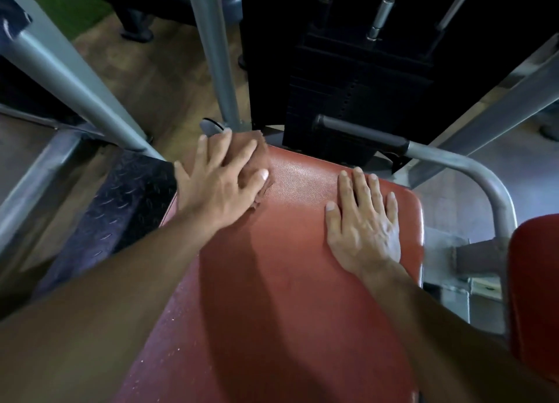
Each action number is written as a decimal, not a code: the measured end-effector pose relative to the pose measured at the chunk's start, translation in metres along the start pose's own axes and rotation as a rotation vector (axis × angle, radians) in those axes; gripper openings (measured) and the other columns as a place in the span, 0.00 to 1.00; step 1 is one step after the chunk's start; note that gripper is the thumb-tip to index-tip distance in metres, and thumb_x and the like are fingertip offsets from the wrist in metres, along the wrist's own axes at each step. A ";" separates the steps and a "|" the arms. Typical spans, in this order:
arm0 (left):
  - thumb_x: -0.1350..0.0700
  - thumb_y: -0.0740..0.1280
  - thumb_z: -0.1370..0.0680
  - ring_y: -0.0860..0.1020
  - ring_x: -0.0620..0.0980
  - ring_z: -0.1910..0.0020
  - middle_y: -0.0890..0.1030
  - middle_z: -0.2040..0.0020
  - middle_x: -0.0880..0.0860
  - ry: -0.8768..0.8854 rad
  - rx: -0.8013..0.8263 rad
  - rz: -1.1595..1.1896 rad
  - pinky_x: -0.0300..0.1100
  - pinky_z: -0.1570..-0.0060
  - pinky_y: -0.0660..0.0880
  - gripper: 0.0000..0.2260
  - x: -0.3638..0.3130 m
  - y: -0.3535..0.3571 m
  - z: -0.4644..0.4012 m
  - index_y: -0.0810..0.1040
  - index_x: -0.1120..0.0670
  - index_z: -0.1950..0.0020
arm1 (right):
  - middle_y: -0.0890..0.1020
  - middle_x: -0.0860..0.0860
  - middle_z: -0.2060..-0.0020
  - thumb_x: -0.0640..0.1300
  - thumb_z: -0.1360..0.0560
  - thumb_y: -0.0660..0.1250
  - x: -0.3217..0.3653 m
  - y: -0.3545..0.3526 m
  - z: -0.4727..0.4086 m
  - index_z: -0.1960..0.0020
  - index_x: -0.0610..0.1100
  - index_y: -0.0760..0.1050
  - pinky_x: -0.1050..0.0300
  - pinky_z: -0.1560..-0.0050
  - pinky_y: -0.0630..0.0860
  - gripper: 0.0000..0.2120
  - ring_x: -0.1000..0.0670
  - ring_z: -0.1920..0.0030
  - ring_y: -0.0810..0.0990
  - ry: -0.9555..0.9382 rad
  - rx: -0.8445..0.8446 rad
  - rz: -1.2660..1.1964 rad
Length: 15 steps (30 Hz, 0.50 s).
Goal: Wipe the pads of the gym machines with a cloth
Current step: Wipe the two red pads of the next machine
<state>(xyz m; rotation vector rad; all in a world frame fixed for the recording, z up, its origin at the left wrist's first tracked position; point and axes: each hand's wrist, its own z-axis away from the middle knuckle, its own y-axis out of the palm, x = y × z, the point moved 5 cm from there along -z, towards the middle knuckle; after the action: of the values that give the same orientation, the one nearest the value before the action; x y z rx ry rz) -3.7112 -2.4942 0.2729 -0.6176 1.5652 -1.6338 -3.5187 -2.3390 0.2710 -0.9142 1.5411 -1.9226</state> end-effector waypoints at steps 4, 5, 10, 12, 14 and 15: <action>0.29 0.50 0.24 0.54 0.59 0.21 0.54 0.19 0.48 0.007 -0.061 -0.051 0.74 0.35 0.61 0.30 0.013 0.004 0.062 0.59 0.36 0.23 | 0.46 0.51 0.19 0.60 0.20 0.40 -0.001 0.000 0.000 0.19 0.51 0.46 0.42 0.21 0.40 0.31 0.48 0.19 0.41 0.000 0.001 -0.009; 0.29 0.49 0.24 0.54 0.59 0.21 0.53 0.19 0.48 0.019 -0.047 -0.038 0.72 0.35 0.64 0.30 0.018 0.003 0.059 0.59 0.37 0.23 | 0.47 0.51 0.19 0.59 0.19 0.41 -0.002 0.000 0.001 0.19 0.51 0.46 0.42 0.21 0.40 0.31 0.48 0.19 0.41 0.002 -0.004 -0.010; 0.29 0.51 0.23 0.49 0.54 0.20 0.46 0.19 0.43 -0.157 0.047 0.195 0.66 0.32 0.64 0.29 0.019 -0.005 -0.002 0.50 0.33 0.23 | 0.49 0.50 0.19 0.59 0.19 0.43 -0.002 0.001 0.000 0.19 0.51 0.48 0.41 0.21 0.41 0.30 0.47 0.19 0.43 0.001 -0.023 -0.016; 0.29 0.49 0.23 0.52 0.55 0.21 0.48 0.19 0.45 -0.156 -0.003 0.128 0.67 0.33 0.65 0.29 0.016 -0.005 0.011 0.51 0.34 0.23 | 0.50 0.50 0.19 0.59 0.19 0.43 -0.001 0.000 0.001 0.19 0.51 0.49 0.40 0.21 0.43 0.30 0.47 0.19 0.45 -0.005 -0.036 -0.018; 0.29 0.49 0.23 0.55 0.57 0.22 0.51 0.19 0.47 -0.106 -0.074 0.040 0.69 0.35 0.65 0.30 0.016 -0.002 0.042 0.56 0.36 0.23 | 0.50 0.50 0.19 0.59 0.19 0.43 -0.001 0.000 0.001 0.19 0.50 0.49 0.40 0.21 0.44 0.30 0.46 0.19 0.45 -0.007 -0.042 -0.016; 0.29 0.50 0.24 0.57 0.58 0.22 0.54 0.19 0.48 -0.085 -0.090 -0.001 0.69 0.36 0.65 0.30 0.015 -0.001 0.056 0.59 0.37 0.23 | 0.50 0.50 0.19 0.59 0.18 0.43 -0.002 0.000 0.001 0.19 0.50 0.49 0.40 0.21 0.43 0.30 0.47 0.19 0.44 -0.008 -0.044 -0.017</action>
<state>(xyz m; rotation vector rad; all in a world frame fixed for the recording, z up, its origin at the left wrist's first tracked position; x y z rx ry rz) -3.6756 -2.5400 0.2781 -0.7258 1.5831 -1.5245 -3.5171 -2.3380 0.2704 -0.9558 1.5811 -1.9018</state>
